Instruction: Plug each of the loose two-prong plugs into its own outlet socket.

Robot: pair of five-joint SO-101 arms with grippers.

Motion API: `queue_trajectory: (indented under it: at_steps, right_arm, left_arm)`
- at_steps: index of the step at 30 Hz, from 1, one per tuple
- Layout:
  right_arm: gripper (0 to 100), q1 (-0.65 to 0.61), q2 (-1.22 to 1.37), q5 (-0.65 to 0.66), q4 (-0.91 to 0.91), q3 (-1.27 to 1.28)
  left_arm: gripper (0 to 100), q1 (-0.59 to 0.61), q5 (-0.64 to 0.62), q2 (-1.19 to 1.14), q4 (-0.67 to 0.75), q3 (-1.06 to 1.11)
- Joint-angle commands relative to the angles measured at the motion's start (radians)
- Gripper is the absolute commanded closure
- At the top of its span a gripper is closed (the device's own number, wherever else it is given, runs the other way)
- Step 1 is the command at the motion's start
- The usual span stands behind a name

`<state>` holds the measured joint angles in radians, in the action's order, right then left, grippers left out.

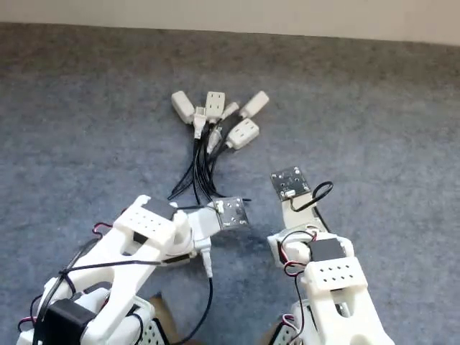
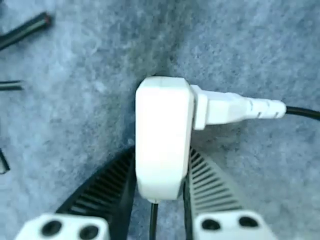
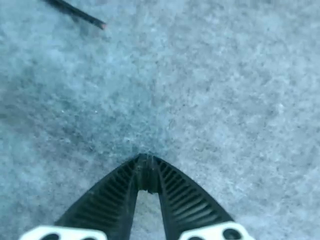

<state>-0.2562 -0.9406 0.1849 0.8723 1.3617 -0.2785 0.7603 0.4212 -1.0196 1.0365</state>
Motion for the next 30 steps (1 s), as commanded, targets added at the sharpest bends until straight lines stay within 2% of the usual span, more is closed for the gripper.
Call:
queue_trajectory:
  at_steps: [1,6,8,10,18,24,30]
  right_arm:
    - [99.3,-0.008,-0.013,0.011,-0.016,-0.007]
    - [99.3,-0.010,-0.013,0.011,-0.016,-0.007]
    - [99.3,-0.010,-0.013,0.011,-0.016,-0.007]
    - [99.3,-0.010,-0.012,0.011,-0.015,-0.007]
    - [99.3,-0.010,-0.012,0.009,-0.013,-0.007]
    - [99.3,-0.010,-0.012,0.011,-0.013,-0.007]
    - [99.3,-0.010,-0.012,0.011,-0.013,-0.005]
  left_arm:
    - [100,0.005,-0.014,0.022,-0.098,-0.131]
    - [100,0.013,-0.017,0.022,-0.295,-0.278]
    - [100,0.056,-0.038,0.022,-0.338,-0.358]
    - [100,0.147,-0.061,0.013,-0.341,-0.455]
    - [100,0.509,0.011,-0.045,-0.341,-0.750]
    - [100,0.694,-0.006,-0.403,-0.342,-1.104]
    - [100,0.748,-0.068,-0.858,-0.405,-1.659]
